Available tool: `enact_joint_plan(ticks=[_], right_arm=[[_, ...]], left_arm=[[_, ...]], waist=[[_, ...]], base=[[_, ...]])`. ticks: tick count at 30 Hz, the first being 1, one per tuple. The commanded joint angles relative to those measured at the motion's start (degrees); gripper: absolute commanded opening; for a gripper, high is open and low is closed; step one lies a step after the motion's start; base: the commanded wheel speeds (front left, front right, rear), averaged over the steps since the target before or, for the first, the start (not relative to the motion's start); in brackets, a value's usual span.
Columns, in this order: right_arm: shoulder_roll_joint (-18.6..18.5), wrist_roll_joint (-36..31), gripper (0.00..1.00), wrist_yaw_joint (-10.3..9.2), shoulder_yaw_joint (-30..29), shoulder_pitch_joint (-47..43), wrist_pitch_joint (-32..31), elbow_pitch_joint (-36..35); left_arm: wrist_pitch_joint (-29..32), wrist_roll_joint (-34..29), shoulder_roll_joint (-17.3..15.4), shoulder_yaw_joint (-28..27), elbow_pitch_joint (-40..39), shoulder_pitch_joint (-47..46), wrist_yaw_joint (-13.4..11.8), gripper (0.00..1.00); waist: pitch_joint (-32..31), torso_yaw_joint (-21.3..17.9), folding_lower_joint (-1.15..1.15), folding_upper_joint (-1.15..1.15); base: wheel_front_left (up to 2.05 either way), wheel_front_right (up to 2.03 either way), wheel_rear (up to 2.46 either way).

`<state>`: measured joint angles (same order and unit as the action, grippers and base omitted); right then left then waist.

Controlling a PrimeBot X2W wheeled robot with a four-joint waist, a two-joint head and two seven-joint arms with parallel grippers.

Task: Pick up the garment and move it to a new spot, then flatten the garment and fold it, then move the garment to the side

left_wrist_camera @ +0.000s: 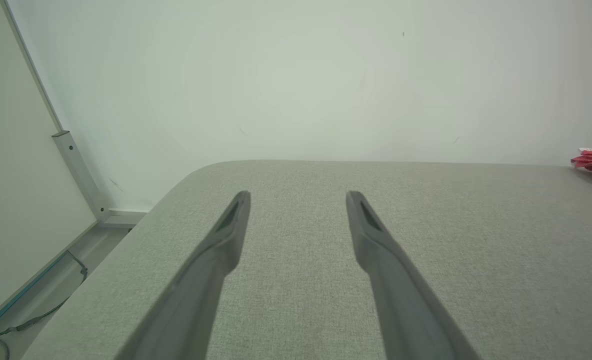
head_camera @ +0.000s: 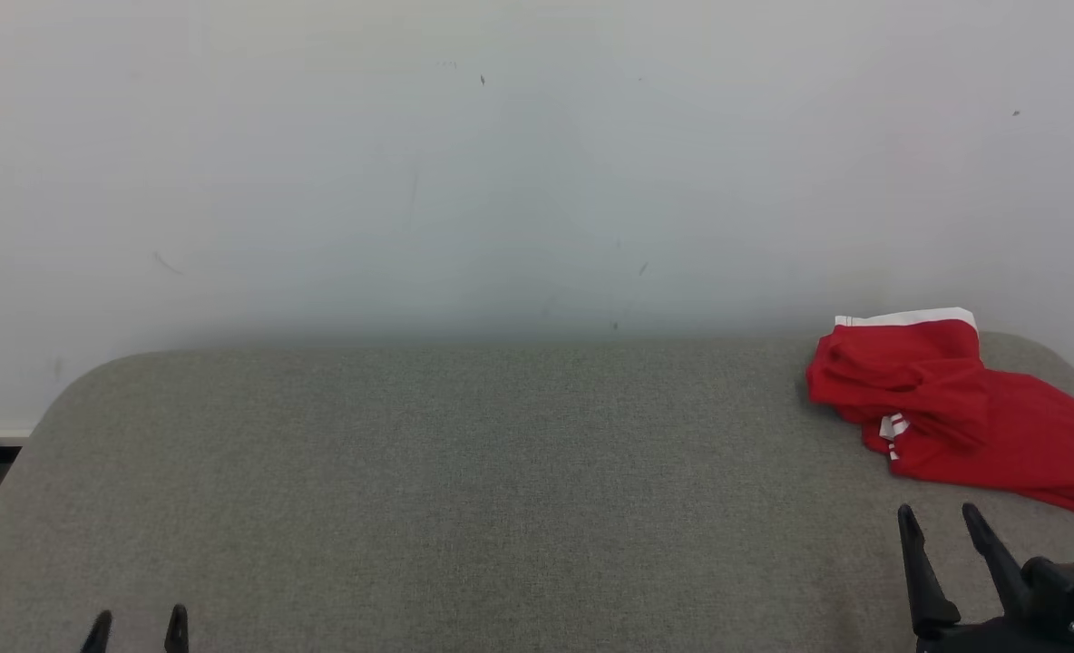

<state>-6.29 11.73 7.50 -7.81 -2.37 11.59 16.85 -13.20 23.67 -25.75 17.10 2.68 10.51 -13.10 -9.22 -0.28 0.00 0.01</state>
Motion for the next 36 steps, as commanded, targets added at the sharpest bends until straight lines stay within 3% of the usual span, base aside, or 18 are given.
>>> enact_joint_plan(ticks=[1,36], right_arm=[[0.05,0.11,0.00,0.00,-0.09,0.07,-0.07,0.23],[1.64,29.98,0.00,0.00,-0.26,10.78,-8.73,7.51]], left_arm=[[0.06,0.08,0.18,-0.03,0.08,0.00,0.06,0.00],[5.57,25.81,9.53,-9.00,10.30,-11.64,7.93,0.00]], waist=[[0.01,0.01,0.00,-0.01],[2.92,0.10,0.00,-0.01]], base=[[0.00,0.00,0.00],[0.00,0.00,0.00]])
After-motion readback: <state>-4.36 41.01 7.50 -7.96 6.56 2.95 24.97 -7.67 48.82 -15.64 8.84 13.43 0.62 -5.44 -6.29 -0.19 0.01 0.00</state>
